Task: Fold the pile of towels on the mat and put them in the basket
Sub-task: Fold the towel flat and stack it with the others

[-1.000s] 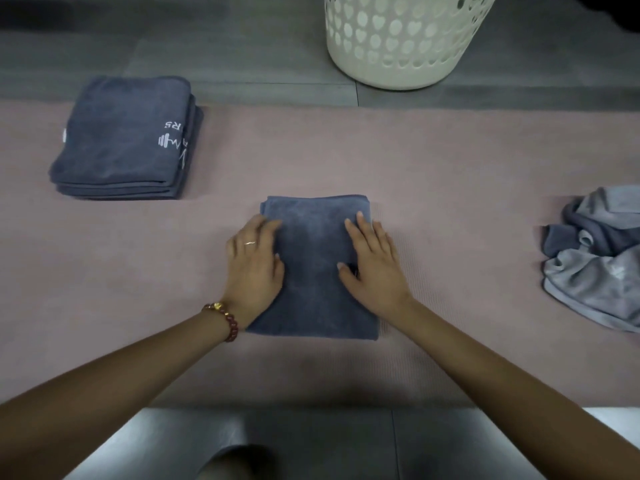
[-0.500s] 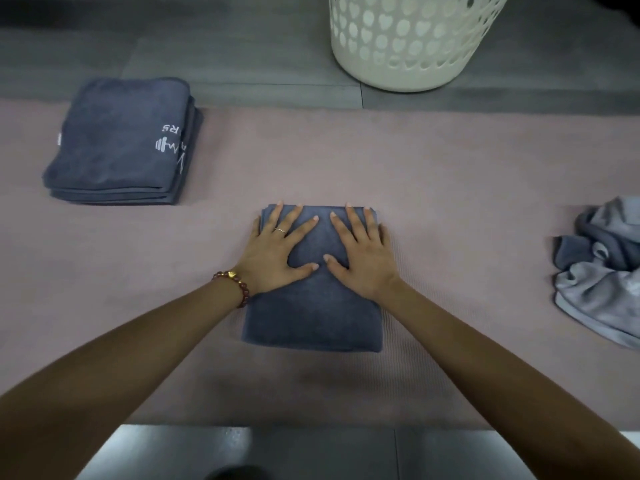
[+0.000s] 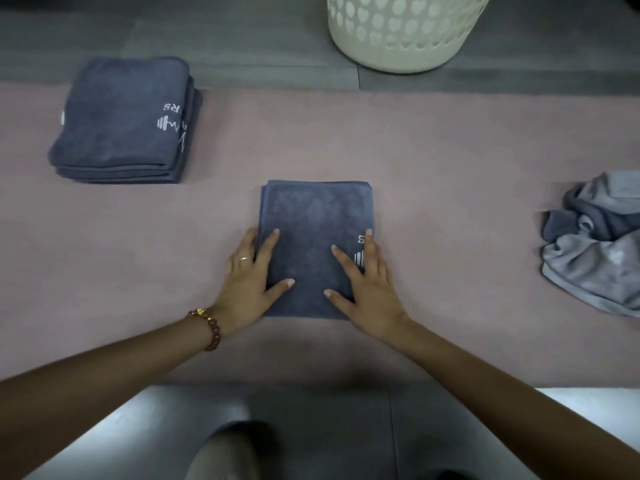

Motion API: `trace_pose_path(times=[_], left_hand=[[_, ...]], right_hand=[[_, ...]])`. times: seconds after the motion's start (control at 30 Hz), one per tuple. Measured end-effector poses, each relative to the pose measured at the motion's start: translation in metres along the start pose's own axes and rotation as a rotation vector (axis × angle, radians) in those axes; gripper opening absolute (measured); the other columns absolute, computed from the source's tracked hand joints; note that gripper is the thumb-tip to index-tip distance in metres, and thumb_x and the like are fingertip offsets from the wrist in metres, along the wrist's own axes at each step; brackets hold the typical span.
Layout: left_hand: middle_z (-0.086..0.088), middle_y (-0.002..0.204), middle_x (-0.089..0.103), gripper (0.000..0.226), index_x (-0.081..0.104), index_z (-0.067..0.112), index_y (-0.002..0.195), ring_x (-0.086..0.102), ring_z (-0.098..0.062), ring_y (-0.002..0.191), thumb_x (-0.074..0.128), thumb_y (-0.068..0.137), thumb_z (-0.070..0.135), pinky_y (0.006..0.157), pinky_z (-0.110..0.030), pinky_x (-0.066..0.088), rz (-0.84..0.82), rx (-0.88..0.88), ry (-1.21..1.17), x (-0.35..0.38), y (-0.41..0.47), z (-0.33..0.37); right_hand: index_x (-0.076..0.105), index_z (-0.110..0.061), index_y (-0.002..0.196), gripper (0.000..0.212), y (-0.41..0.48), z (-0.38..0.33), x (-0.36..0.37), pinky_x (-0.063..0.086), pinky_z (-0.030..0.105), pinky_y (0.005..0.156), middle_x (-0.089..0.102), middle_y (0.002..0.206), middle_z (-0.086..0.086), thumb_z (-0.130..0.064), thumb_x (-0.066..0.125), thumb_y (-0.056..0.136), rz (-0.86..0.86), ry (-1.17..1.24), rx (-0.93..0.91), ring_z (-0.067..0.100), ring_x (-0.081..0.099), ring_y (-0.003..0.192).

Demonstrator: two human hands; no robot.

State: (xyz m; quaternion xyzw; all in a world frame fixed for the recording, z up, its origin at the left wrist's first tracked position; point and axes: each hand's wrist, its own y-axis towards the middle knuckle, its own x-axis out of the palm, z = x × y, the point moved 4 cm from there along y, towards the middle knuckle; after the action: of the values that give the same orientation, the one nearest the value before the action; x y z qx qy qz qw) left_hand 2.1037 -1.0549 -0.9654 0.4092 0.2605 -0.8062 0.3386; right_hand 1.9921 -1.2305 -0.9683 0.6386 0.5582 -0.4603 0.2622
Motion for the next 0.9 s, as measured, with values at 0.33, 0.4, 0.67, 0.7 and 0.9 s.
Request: trace_pose_path(times=[0.33,0.4,0.67,0.7,0.9], left_hand=[[0.0,0.089,0.065,0.043,0.06,0.008,0.094,0.062,-0.017,0.085,0.083,0.058,0.012,0.075,-0.033,0.054,-0.07,-0.348,-0.616,-0.018,0.028,0.005],[0.001,0.095,0.062,0.059,0.056,0.014,0.096,0.059,-0.018,0.094,0.079,0.044,0.029,0.083,-0.034,0.052,-0.097,-0.392,-0.574,-0.018,0.028,0.007],[-0.018,0.128,0.041,0.068,0.035,0.009,0.133,0.035,-0.034,0.119,0.07,0.076,0.018,0.096,-0.035,0.032,0.083,-0.287,-0.232,-0.009,0.016,0.022],[-0.018,0.126,0.043,0.072,0.031,0.01,0.136,0.037,-0.034,0.118,0.07,0.075,0.018,0.095,-0.036,0.033,0.092,-0.269,-0.222,-0.008,0.016,0.023],[-0.004,0.12,0.045,0.088,0.023,0.014,0.135,0.047,-0.02,0.109,0.079,0.067,0.012,0.086,-0.03,0.042,0.03,-0.325,-0.484,-0.015,0.023,0.016]], right_hand=[[0.054,-0.023,0.115,0.051,0.024,0.009,-0.039,0.049,0.022,0.085,0.056,0.118,0.001,0.01,0.063,0.078,0.037,0.933,0.233,0.016,0.055,0.101],[0.054,-0.026,0.117,0.051,0.027,0.005,-0.042,0.047,0.031,0.093,0.055,0.123,0.0,0.007,0.064,0.079,0.004,0.951,0.204,0.018,0.054,0.106],[0.052,-0.018,0.125,0.05,0.022,0.008,-0.033,0.043,0.002,0.073,0.05,0.123,-0.007,0.009,0.057,0.083,0.077,0.907,0.248,0.003,0.052,0.097],[0.052,-0.019,0.124,0.05,0.021,0.009,-0.032,0.043,0.002,0.074,0.049,0.124,-0.008,0.008,0.057,0.083,0.072,0.898,0.243,0.005,0.052,0.1],[0.052,-0.023,0.122,0.048,0.022,0.011,-0.033,0.044,0.012,0.082,0.049,0.124,-0.009,0.006,0.059,0.084,0.034,0.908,0.221,0.013,0.049,0.111]])
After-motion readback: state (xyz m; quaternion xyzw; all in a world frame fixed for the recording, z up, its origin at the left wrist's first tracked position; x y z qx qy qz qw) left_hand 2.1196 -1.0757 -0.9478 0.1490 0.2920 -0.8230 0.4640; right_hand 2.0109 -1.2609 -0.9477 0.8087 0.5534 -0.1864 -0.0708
